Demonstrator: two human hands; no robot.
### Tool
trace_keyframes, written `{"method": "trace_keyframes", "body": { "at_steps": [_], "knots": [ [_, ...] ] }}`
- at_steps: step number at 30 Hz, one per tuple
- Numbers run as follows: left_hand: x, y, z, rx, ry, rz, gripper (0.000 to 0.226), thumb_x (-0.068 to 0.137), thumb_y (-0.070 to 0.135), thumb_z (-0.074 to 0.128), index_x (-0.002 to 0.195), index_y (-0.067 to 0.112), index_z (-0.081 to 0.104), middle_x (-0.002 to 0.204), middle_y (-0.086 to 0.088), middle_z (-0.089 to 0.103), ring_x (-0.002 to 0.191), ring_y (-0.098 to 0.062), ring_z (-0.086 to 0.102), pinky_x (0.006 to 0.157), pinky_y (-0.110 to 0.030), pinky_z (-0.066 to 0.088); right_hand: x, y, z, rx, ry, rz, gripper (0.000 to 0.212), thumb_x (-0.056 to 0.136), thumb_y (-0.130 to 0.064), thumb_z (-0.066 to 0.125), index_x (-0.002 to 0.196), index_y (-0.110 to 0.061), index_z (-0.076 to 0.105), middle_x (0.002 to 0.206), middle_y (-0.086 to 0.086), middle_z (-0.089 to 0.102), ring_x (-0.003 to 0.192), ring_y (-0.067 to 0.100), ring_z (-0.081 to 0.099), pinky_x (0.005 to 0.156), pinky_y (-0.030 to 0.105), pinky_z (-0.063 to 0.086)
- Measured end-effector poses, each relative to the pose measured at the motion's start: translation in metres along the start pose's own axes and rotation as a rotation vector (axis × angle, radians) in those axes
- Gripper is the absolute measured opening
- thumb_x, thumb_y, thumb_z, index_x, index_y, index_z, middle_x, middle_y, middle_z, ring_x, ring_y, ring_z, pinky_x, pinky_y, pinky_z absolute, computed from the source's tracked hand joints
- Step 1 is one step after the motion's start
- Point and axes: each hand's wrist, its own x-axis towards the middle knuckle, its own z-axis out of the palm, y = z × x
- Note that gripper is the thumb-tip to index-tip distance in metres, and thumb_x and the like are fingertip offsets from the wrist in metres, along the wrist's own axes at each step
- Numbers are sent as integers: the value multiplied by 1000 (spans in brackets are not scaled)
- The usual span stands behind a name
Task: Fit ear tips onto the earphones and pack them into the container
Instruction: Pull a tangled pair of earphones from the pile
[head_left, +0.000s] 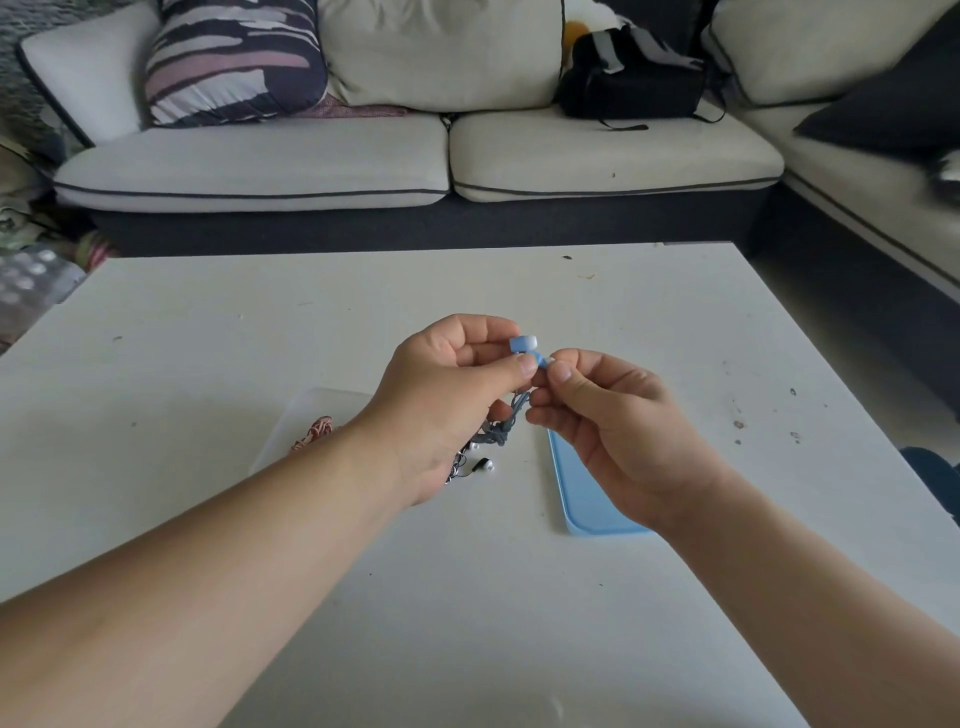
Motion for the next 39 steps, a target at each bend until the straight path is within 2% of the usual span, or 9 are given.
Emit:
{"method": "trace_keyframes", "body": {
  "at_steps": [7,11,15,19,21,25,29,36,39],
  "knots": [
    [1,1,3,-11,23,-23,24,88,7,79,108,19,71,99,0,80,78,-9,73,60,-23,48,-1,4,1,25,0,-8,17,101,2,52,92,3,66,80,12,69,75,21,65,73,27,59],
    [-3,0,8,72,68,72,22,89,7,78,105,21,71,93,4,79,73,-4,72,57,-17,51,0,7,0,57,8,-15,15,101,0,53,94,3,66,86,13,67,81,22,65,77,27,59],
    [-6,-1,10,107,82,138,23,90,7,76,105,22,69,97,6,78,71,-2,69,60,-19,55,-2,6,1,91,-6,-17,15,100,-1,54,94,3,67,88,12,70,83,20,69,79,27,59],
    [-6,-2,10,31,92,76,22,90,7,77,104,21,69,97,3,79,69,-5,69,58,-18,53,-2,7,1,119,17,-5,12,94,-1,60,99,6,69,93,17,71,89,27,70,81,29,59],
    [-6,-3,9,17,90,62,21,90,7,77,104,21,69,98,2,79,72,-5,69,59,-17,53,-1,8,1,127,35,-3,18,88,-4,66,102,8,69,97,21,70,93,31,69,83,31,59],
    [-4,-3,8,22,94,58,21,90,8,77,105,21,69,98,3,79,76,-5,73,58,-16,51,-1,6,2,95,58,-2,20,80,-6,72,96,6,72,91,20,72,90,30,70,83,33,61],
    [-4,-4,7,24,93,53,21,90,8,77,104,22,69,98,3,79,76,-6,73,59,-18,52,-1,5,3,65,91,-11,6,87,0,69,89,3,74,87,19,72,88,30,70,86,36,62],
    [-6,-1,9,21,74,65,21,90,9,77,104,22,69,96,4,80,78,-7,74,63,-21,53,-1,6,3,64,38,-24,24,93,-6,65,106,13,67,96,25,67,95,39,66,88,37,60],
    [-6,-1,9,15,70,65,21,90,9,77,105,21,69,97,3,80,81,-10,75,62,-20,53,-1,5,4,84,-2,-12,21,99,-2,56,109,15,64,95,24,67,86,34,70,77,30,59]
  ]
}}
